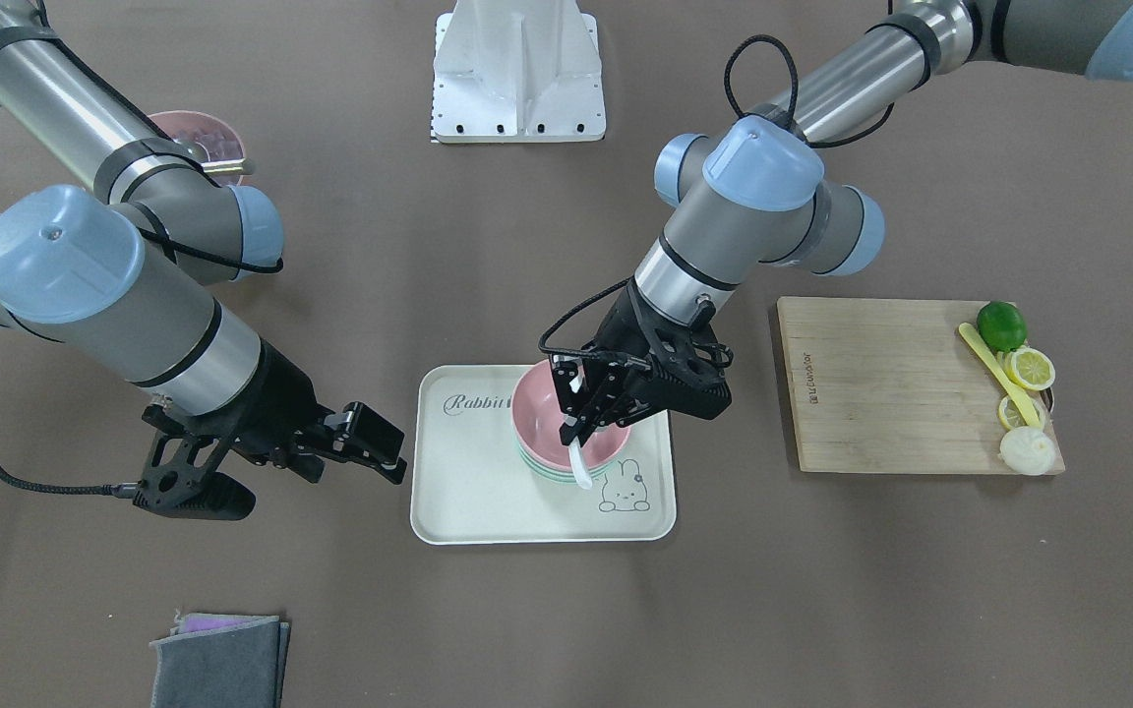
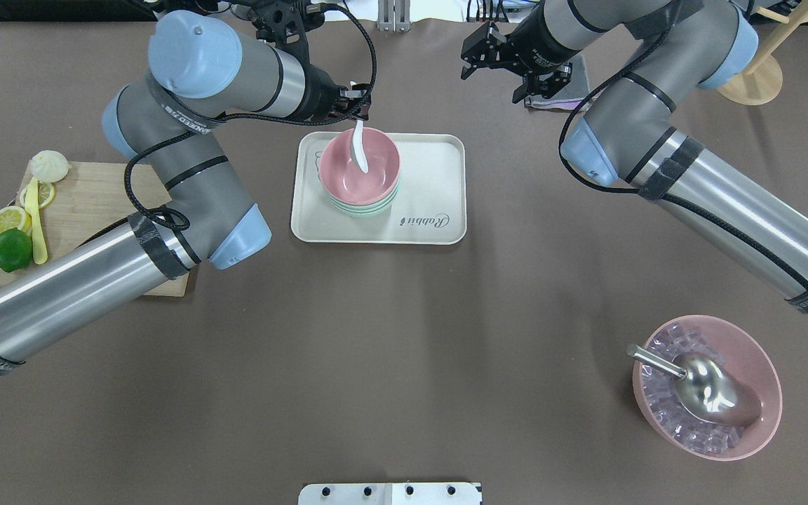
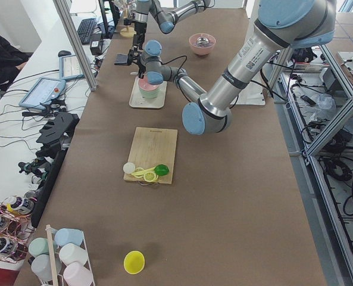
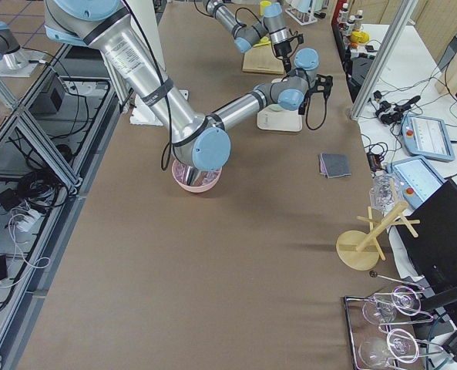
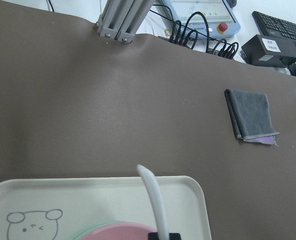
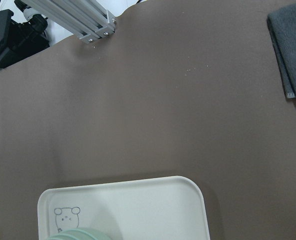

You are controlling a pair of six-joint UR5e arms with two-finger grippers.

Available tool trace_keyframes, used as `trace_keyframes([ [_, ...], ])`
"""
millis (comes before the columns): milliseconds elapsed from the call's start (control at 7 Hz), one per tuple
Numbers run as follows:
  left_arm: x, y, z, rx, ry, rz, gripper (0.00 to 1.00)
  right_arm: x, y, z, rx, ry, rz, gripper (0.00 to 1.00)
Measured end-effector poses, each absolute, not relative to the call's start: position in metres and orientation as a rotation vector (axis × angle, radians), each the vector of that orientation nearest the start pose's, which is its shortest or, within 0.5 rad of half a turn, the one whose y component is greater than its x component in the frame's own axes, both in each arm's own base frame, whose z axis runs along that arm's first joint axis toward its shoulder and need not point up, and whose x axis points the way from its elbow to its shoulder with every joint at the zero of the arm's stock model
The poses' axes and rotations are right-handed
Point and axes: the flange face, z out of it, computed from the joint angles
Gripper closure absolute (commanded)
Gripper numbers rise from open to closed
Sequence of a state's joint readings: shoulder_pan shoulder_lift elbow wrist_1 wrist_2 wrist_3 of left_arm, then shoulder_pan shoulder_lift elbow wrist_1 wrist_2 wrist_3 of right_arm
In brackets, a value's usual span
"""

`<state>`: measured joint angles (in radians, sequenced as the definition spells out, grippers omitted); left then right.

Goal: Stack pink bowl on green and place spoon

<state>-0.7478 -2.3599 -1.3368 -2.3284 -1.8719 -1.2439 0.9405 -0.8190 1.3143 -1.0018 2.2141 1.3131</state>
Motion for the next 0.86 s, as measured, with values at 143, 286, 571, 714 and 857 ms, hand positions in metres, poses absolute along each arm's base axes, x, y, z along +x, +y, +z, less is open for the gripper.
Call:
trace_keyframes([
  [143,0.481,-0.587,0.184,0.450,1.248,-0.159,0.01,-0.384,-0.652,0.238,0.099,-1.171,0.262,0.00],
  [286,0.479,-0.586,0.182,0.455,1.252,-0.158,0.01,-0.382,-0.654,0.239,0.099,-1.169,0.267,0.00],
  [571,0.438,-0.575,0.213,0.492,1.238,-0.145,0.01,-0.349,-0.671,0.259,0.081,-1.118,0.285,0.00],
  [714,0.398,-0.567,0.252,0.539,1.186,-0.113,0.01,-0.326,-0.684,0.282,0.079,-1.032,0.268,0.00],
  [857,0.352,-0.570,0.297,0.560,1.099,-0.107,0.01,-0.295,-0.694,0.315,0.089,-0.923,0.215,0.00],
])
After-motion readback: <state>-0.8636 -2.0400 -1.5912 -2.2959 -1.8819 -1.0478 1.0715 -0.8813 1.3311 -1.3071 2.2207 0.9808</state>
